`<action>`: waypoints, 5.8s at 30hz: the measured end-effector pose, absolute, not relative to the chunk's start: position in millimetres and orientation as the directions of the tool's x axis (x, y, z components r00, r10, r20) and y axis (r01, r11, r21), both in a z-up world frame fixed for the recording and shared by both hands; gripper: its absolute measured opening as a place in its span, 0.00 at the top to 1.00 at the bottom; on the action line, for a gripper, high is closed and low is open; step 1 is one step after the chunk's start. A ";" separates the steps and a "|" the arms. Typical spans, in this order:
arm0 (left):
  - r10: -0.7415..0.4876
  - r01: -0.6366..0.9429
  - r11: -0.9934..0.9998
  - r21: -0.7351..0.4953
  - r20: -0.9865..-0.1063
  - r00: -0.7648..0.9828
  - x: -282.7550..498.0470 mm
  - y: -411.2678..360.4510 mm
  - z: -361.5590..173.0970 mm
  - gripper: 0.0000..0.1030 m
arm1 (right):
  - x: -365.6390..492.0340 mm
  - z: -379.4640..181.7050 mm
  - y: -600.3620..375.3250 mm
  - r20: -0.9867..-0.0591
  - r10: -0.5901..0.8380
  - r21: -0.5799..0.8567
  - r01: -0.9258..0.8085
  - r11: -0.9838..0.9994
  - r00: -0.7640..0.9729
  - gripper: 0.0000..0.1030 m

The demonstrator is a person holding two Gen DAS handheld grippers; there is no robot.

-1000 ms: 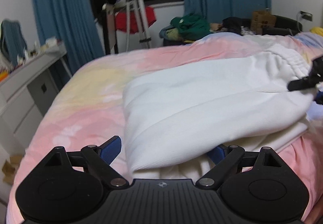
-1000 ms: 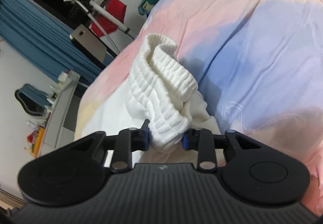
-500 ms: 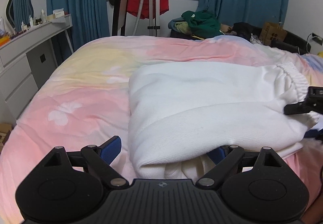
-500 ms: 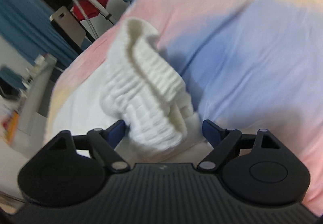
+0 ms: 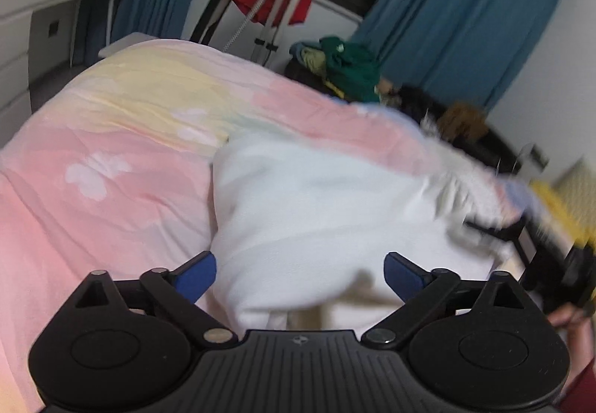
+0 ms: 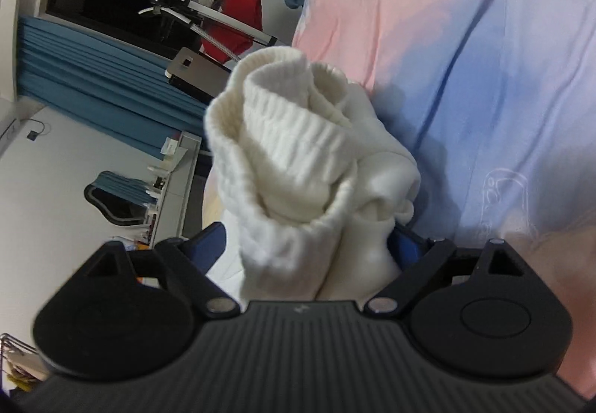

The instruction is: Fold clothes

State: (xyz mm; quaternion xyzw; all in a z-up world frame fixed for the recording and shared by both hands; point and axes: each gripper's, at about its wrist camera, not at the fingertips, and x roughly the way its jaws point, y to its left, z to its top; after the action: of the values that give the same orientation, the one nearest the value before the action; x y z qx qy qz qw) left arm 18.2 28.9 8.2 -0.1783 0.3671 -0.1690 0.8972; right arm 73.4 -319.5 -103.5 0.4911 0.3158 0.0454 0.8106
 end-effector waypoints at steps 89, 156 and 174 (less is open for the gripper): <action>-0.788 0.510 0.580 -0.635 -0.596 0.154 272.8 -482.0 -126.9 0.48 | 18.9 -223.2 -658.0 -0.296 -0.151 0.939 0.316 0.136 0.943 0.62; -0.569 0.641 0.768 0.017 -0.442 0.693 -76.2 -210.1 106.5 0.00 | -104.0 -1.2 -320.8 -0.346 -0.517 0.127 0.586 0.800 0.783 0.15; -0.552 0.638 0.769 0.043 -0.459 0.696 -69.9 -214.8 75.7 0.00 | -99.9 -10.7 -309.1 -0.332 -0.583 0.043 0.629 0.776 0.742 0.15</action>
State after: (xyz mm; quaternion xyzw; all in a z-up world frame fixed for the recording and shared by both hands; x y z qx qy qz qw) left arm -69.9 -214.8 75.7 0.0998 0.2154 -0.3250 0.9154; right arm -99.9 -309.1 -10.7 0.0763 0.1515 -0.3258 0.9301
